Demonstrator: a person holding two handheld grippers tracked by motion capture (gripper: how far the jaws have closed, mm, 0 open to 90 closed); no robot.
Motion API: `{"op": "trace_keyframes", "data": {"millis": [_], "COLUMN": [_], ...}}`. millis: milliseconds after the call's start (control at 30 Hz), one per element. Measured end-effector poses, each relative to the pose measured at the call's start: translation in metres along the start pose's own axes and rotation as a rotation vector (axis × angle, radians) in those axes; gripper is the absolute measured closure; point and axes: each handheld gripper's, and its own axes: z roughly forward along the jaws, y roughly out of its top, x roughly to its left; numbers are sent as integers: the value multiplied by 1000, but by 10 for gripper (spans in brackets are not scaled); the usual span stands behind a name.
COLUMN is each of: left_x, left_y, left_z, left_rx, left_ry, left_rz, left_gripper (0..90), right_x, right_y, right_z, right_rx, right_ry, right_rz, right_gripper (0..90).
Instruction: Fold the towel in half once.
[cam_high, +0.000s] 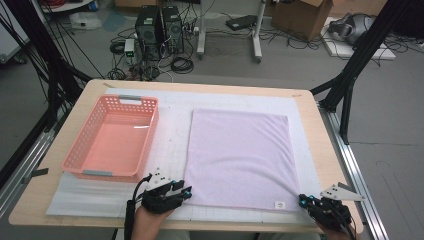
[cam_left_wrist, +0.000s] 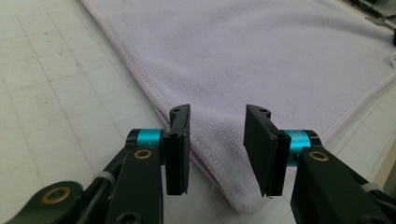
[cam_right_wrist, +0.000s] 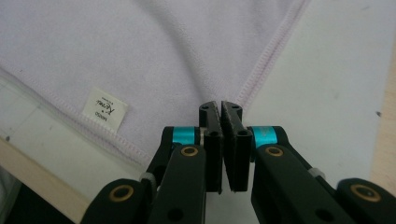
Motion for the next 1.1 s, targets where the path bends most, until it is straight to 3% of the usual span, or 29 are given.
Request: {"op": "trace_keyframes", "data": {"millis": [67,133,167,267,400,467,567,633,767,833,867,967,1100], "left_x": [-4,-5,-5,-1,0,0,2,5,11,14,16,22,31], "left_y": [-3,-2,-2,-5,-10,-9,-7,-3,8,14,17,27,37], "left_z": [2,2,0,-10,-15,-15,-14,-13,-10,-7,-5,1,10], "left_rx": [24,34,41,38,40,34,6,-34,-123,-162,-182,-233,-271], "left_ry": [28,42,45,48,35,30,25,26,2,-6,-16,-44,-88], "left_rz": [43,43,42,27,31,38,40,42,44,47,47,41,29], "left_gripper": [760,847,854,858,855,826,625,542,458,418,411,380,369], "right_x": [1,2,3,1,-5,-7,-7,-7,-11,-12,-14,-21,-28], "right_y": [-2,-1,0,2,5,7,10,11,11,12,13,21,31], "right_z": [0,0,0,-2,2,5,14,21,15,14,14,11,17], "right_rx": [14,5,-10,-57,-84,-85,-65,-3,17,20,11,-96,-167], "right_ry": [-10,-12,2,-19,-45,-47,-49,-68,-107,-97,-84,-19,-2], "right_rz": [-14,-14,1,13,57,69,58,19,2,1,-3,11,6], "right_gripper": [833,722,682,600,585,587,614,628,591,586,569,485,404]}}
